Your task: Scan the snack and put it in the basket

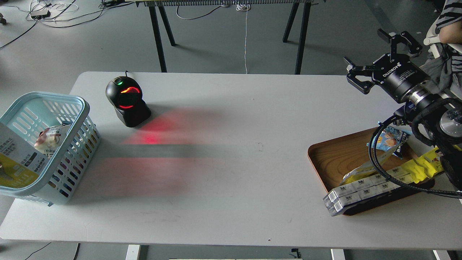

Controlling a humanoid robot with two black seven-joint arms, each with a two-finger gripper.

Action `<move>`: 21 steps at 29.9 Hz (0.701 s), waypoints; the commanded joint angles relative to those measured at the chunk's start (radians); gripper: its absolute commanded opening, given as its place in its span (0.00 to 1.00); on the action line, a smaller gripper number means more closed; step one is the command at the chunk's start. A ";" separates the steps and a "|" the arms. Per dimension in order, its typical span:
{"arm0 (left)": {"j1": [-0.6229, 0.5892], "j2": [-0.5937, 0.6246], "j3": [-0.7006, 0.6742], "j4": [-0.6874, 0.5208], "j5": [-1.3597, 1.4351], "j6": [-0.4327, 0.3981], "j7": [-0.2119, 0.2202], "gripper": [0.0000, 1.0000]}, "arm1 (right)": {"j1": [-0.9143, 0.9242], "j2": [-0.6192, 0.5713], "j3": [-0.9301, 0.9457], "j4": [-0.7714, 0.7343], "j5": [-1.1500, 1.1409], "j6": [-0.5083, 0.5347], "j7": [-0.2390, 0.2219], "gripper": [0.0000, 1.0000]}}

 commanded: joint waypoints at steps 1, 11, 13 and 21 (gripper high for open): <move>-0.095 -0.005 -0.107 0.008 -0.145 0.000 0.003 0.99 | 0.003 -0.001 0.002 0.005 0.000 0.000 0.000 1.00; -0.431 -0.285 -0.204 0.025 -0.731 -0.228 0.037 0.99 | 0.044 -0.009 0.002 0.020 -0.012 -0.001 -0.008 1.00; -0.439 -0.356 -0.204 0.025 -0.818 -0.251 0.064 0.99 | 0.057 -0.010 0.002 0.020 -0.014 -0.001 -0.008 1.00; -0.430 -0.631 -0.204 0.036 -1.240 -0.268 0.072 0.99 | 0.070 -0.018 0.003 0.020 -0.015 -0.001 -0.005 1.00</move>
